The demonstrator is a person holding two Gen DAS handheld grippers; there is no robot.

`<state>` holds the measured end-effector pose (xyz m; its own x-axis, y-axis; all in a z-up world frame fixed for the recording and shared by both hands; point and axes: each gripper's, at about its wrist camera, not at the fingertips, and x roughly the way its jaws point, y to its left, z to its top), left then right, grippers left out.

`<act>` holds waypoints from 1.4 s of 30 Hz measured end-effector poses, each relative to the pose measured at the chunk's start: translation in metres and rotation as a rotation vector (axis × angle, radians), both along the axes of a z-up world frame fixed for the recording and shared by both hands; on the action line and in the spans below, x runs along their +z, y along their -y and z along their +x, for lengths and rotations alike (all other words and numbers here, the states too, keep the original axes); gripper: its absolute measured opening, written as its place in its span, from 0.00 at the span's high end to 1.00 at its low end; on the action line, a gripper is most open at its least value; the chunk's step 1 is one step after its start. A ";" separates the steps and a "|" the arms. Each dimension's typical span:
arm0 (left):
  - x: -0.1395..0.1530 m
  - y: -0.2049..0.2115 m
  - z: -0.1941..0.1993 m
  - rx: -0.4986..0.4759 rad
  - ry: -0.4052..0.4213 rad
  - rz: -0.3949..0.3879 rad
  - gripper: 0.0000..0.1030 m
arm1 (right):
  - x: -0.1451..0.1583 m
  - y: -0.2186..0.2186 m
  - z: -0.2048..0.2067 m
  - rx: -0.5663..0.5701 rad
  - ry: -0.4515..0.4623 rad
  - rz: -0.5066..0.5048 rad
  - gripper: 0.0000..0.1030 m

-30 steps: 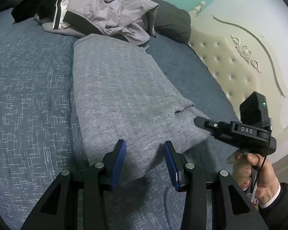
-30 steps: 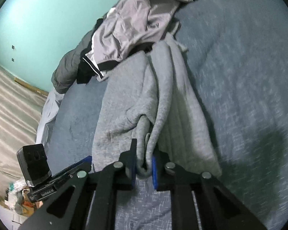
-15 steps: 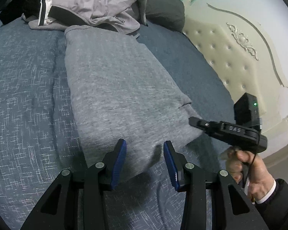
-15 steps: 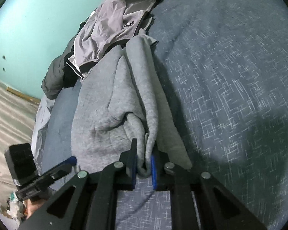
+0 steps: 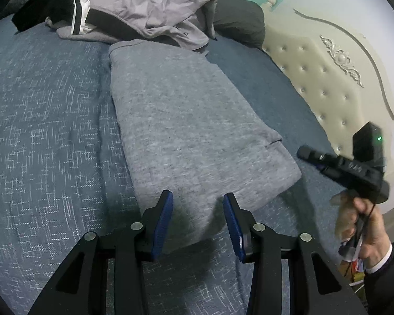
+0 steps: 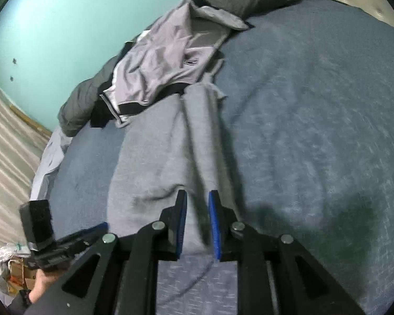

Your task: Fold clothes

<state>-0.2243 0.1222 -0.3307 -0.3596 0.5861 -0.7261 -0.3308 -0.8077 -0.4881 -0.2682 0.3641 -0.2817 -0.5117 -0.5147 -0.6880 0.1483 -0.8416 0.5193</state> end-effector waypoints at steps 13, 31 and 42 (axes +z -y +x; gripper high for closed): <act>-0.011 0.008 0.001 0.015 0.010 0.028 0.70 | -0.060 0.027 -0.010 0.022 0.121 0.119 1.00; 0.001 -0.006 -0.005 -0.012 -0.013 -0.008 0.70 | -0.032 0.054 -0.022 0.075 0.030 0.115 0.98; 0.003 -0.007 0.001 -0.014 -0.013 0.015 0.72 | -0.042 0.045 -0.024 0.057 0.070 0.161 1.00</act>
